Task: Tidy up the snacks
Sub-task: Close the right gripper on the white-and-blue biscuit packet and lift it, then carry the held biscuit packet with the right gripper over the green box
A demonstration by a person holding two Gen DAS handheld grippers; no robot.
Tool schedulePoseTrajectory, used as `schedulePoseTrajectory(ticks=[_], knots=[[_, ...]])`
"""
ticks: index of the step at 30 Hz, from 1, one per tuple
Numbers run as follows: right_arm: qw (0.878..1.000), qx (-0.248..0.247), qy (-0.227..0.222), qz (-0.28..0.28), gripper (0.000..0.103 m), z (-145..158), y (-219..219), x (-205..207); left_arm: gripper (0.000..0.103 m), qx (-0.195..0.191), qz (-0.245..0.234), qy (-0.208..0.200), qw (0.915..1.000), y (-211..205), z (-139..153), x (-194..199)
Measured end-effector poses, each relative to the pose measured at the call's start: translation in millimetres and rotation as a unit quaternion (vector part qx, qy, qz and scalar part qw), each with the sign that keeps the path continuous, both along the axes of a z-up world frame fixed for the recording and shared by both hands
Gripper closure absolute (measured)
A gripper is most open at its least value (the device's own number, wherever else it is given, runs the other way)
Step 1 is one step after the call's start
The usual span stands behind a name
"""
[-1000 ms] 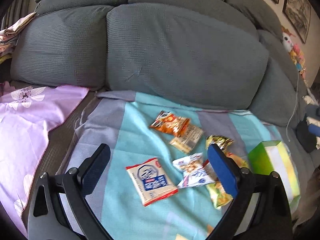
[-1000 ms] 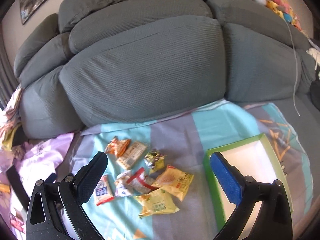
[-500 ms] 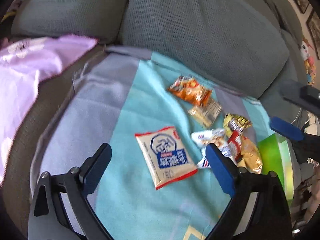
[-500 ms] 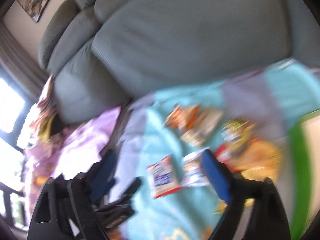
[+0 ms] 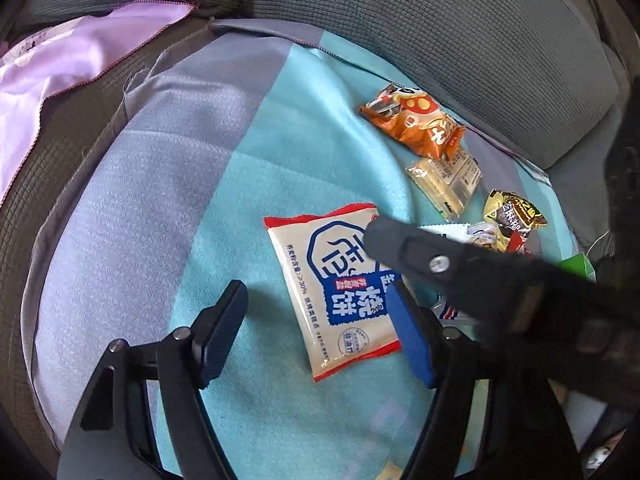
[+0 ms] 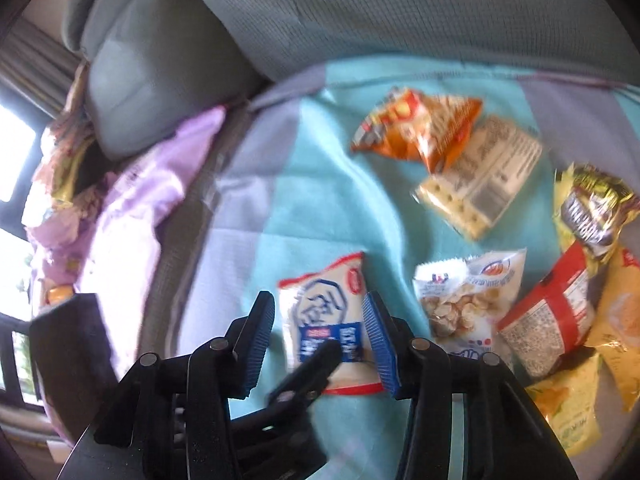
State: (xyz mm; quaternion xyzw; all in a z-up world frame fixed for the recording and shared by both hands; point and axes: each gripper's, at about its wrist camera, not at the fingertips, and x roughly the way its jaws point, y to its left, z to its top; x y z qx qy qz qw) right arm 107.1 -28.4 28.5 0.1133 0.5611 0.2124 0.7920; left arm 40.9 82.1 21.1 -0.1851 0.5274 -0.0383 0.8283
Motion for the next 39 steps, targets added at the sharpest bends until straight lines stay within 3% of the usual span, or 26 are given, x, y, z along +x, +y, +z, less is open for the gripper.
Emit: schedulePoseTrajectory(ticks=[2,4,6,9,13,20,28,39], knots=[[1.0,-0.016,0.009,-0.003,0.054,-9.5,0.3,2.6,0.032,-0.005,0.004,-0.001,1.0,-0.2,-1.1,0.9],[1.0,-0.02,0.016,-0.004,0.053,-16.1,-1.1,2.5,0.041,0.001,0.001,-0.002,1.0,-1.8,-1.3,2.0],[1.0,-0.014,0.028,-0.001,0.053,-23.1,-1.4,3.3,0.06,0.0,-0.01,-0.005,0.9999,-7.0,-2.3,3.8],[0.999,-0.012,0.031,0.001,0.053,-27.1,-2.0,1.0,0.064,0.001,-0.019,-0.015,0.9997,-13.3,2.7,0.9],[1.0,-0.008,0.011,-0.012,0.053,-8.8,-14.3,-8.9,0.065,0.014,-0.037,-0.06,0.9974,-32.5,33.7,-7.4],[0.995,-0.006,-0.084,-0.056,0.052,78.3,-66.7,-52.3,0.067,0.0,-0.082,-0.154,0.9847,-81.0,105.8,-40.5],[0.985,-0.032,-0.14,-0.1,0.051,130.7,-112.5,-99.3,0.069,-0.013,-0.13,-0.192,0.9726,-119.2,141.8,-73.4],[0.971,-0.05,-0.179,-0.15,0.051,148.2,-161.5,-129.9,0.073,-0.004,-0.196,-0.214,0.957,-179.2,162.5,-84.7]])
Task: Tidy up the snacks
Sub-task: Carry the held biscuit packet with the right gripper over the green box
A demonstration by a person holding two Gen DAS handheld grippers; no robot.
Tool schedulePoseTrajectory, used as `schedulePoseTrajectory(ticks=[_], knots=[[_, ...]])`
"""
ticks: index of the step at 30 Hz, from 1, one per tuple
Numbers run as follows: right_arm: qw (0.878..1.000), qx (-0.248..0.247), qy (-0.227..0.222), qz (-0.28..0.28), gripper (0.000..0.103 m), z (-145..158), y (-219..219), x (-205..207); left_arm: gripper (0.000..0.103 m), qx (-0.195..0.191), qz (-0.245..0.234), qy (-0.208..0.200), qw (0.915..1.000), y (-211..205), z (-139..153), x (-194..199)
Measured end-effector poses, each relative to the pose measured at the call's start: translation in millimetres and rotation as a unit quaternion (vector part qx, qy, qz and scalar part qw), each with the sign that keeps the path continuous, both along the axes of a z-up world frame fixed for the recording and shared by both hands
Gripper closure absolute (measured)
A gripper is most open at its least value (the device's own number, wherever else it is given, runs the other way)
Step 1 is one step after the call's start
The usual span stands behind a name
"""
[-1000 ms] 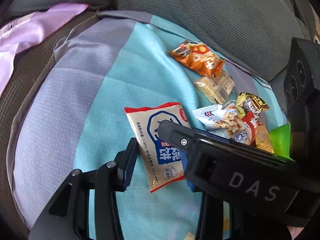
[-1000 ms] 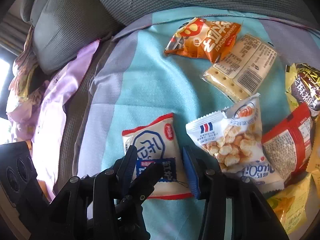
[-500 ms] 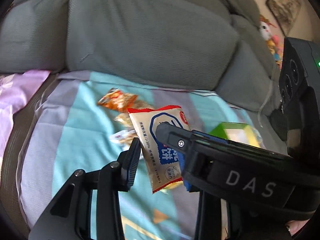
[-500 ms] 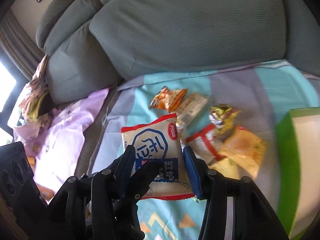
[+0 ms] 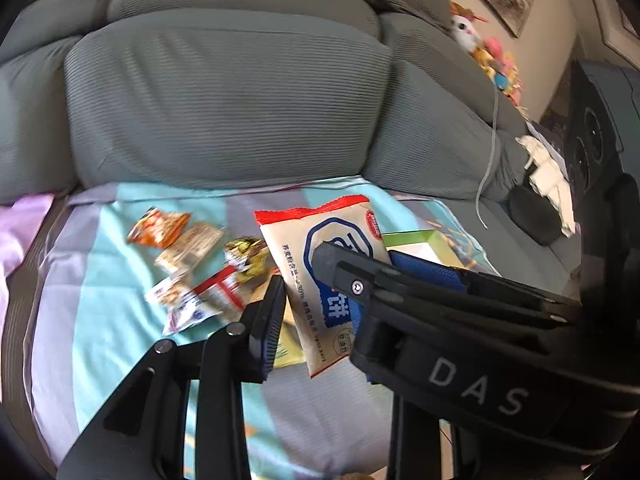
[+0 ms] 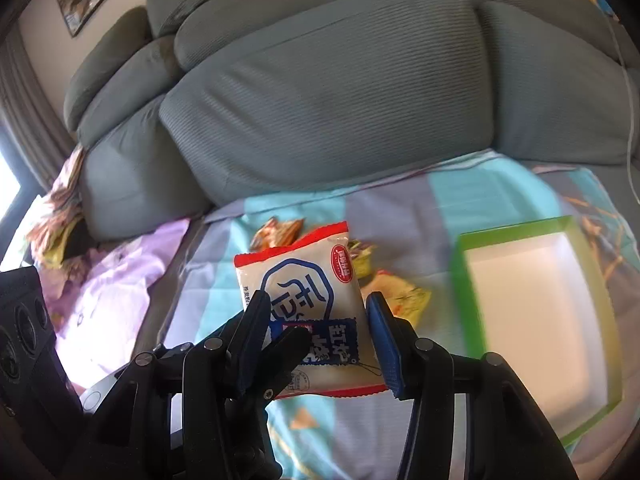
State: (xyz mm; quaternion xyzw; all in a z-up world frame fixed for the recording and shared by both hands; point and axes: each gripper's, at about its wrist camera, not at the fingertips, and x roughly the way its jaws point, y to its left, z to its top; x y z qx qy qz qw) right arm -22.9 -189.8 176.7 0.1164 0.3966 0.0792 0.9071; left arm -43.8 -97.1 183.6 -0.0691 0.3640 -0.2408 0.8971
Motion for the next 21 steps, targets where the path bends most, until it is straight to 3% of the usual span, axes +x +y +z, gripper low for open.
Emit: schedulePoseTrajectory(ticks=[11,17,21], knots=[[0.996,0.037,-0.032,-0.076,0.051,4.4,-83.3,-20.4,0.073,0.021,-0.061,-0.015,0.9978,-76.0,3.1,3.5],[0.992,0.063,-0.028,-0.103,0.051,-10.0,-109.0,-27.9,0.073,0.043,-0.081,-0.019,0.9956,-99.2,-5.0,1.0],[0.99,0.074,-0.03,-0.116,0.051,-9.4,-119.3,-36.8,0.073,0.044,-0.091,-0.026,0.9945,-104.9,5.2,-2.2]])
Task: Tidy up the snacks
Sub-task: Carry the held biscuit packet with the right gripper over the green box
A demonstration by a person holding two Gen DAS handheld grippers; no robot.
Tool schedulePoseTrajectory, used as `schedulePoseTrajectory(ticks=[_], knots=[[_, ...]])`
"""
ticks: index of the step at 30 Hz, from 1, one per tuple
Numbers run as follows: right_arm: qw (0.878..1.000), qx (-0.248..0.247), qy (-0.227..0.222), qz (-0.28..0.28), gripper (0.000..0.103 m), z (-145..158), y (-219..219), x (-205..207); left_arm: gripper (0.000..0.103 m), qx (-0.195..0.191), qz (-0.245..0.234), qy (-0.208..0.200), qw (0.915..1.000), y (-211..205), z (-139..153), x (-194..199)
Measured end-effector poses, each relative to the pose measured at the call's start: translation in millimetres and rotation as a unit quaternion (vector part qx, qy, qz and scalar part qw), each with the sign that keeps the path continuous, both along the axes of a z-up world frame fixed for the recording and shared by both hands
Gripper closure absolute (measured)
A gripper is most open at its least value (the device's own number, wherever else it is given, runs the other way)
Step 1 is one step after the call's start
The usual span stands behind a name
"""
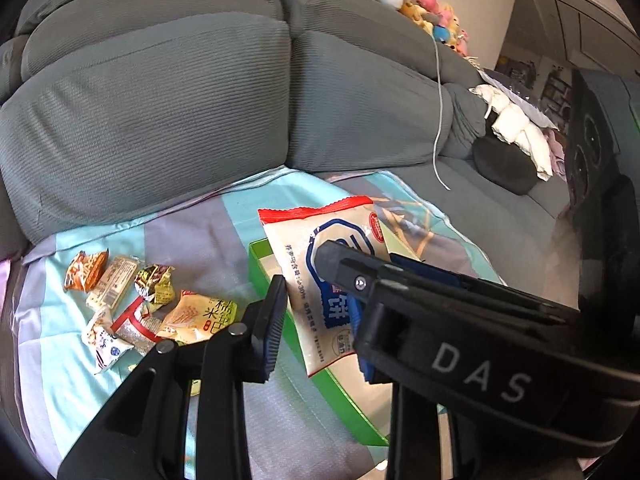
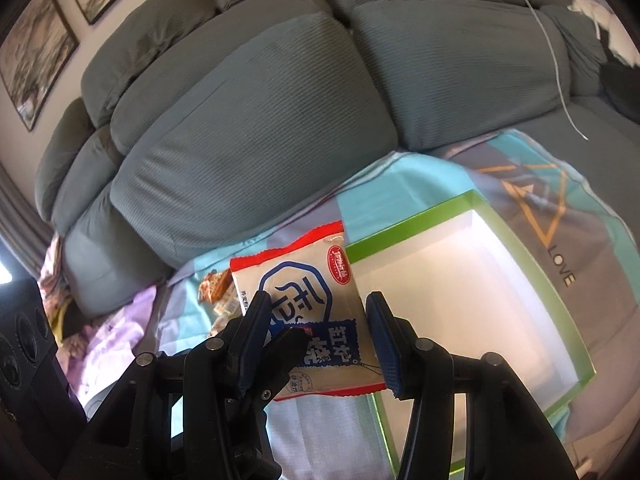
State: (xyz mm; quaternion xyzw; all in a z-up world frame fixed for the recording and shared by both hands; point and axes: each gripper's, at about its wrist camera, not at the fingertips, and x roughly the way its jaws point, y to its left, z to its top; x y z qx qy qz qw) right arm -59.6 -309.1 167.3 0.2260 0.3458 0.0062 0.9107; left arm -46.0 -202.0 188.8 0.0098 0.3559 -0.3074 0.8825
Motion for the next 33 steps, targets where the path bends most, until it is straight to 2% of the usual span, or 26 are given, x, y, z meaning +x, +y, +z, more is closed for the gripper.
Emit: schedulePoseTrajectory(ticks=[4,9,12,22,28,33], knots=[[1.0,0.005,-0.008,-0.009,0.051,16.7,-3.8,-7.9,0.074,-0.015,-0.01,-0.012,0.9998,3.2,17.9,-4.0],[0.999,-0.039,-0.021,-0.01,0.051,45.7,10.3,-13.3,0.075,-0.032,-0.011,-0.021,0.9992,14.6,36.4,-6.8],[0.997,-0.071,-0.021,-0.007,0.051,56.8,22.6,-11.5,0.075,-0.03,-0.014,-0.024,0.9992,18.1,40.4,-6.3],[0.996,-0.083,-0.011,-0.013,0.051,66.9,26.7,-10.6,0.074,-0.051,-0.023,-0.023,0.9982,24.7,44.6,-7.2],[0.999,-0.05,-0.009,-0.011,0.051,71.6,21.1,-14.6,0.073,-0.05,-0.027,-0.033,0.9979,28.7,52.0,-12.7],[0.994,-0.11,-0.017,-0.011,0.051,71.5,34.4,-14.9,0.072,-0.052,-0.026,-0.022,0.9981,30.8,44.3,-7.7]])
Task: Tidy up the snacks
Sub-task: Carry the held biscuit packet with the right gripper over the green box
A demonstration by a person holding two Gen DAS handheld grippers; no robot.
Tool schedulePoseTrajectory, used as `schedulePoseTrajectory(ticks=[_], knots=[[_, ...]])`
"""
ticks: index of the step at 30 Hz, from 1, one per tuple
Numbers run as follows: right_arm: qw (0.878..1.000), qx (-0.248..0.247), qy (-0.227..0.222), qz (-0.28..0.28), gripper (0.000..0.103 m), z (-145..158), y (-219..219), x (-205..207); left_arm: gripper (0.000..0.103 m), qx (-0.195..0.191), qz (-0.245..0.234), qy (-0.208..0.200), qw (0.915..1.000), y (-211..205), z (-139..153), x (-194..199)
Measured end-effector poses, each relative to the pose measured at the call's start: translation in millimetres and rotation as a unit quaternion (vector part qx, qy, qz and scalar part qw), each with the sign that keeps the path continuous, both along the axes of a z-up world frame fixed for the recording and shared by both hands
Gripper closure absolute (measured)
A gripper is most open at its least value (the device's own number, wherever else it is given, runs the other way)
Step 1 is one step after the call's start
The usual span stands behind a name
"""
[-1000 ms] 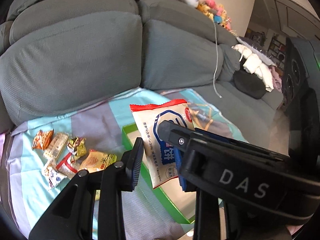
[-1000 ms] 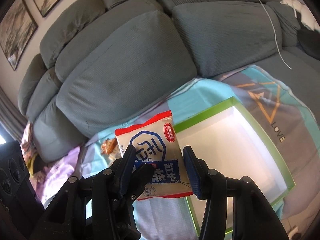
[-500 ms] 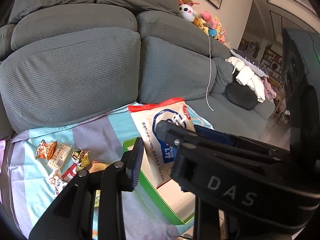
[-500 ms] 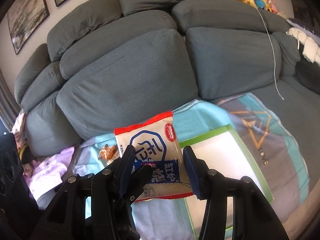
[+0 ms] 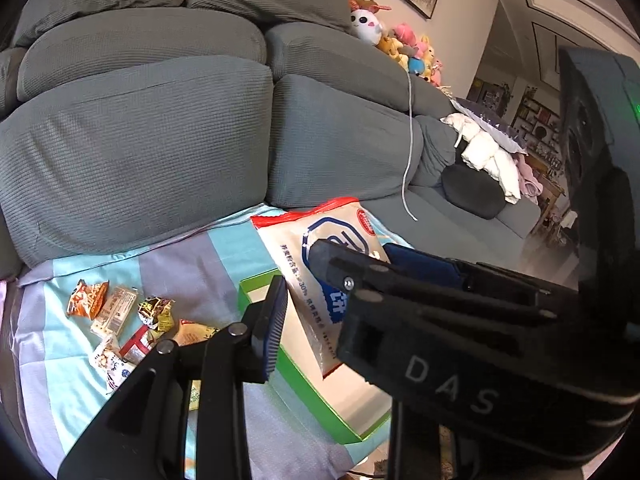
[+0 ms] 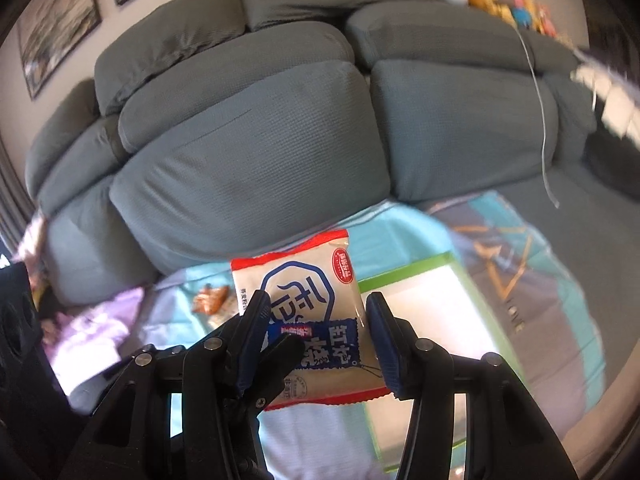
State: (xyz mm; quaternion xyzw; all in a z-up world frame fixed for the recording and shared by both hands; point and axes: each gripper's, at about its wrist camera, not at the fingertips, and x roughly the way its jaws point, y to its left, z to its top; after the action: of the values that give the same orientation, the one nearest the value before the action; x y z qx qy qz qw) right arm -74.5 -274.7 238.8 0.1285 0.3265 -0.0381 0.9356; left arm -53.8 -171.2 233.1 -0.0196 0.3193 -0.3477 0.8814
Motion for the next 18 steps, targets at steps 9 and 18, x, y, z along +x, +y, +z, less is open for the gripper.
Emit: schedulePoseTrajectory(ticks=[9,18], knots=[[0.997,0.073,0.01,0.014,0.051,-19.4,-16.5,9.7,0.072,0.009,-0.002,0.004,1.0,-4.6,-7.6,4.8],[0.999,0.043,0.017,-0.009,0.051,-13.4,-0.9,4.6,0.074,-0.004,-0.022,0.009,0.9997,10.7,-8.7,5.4]])
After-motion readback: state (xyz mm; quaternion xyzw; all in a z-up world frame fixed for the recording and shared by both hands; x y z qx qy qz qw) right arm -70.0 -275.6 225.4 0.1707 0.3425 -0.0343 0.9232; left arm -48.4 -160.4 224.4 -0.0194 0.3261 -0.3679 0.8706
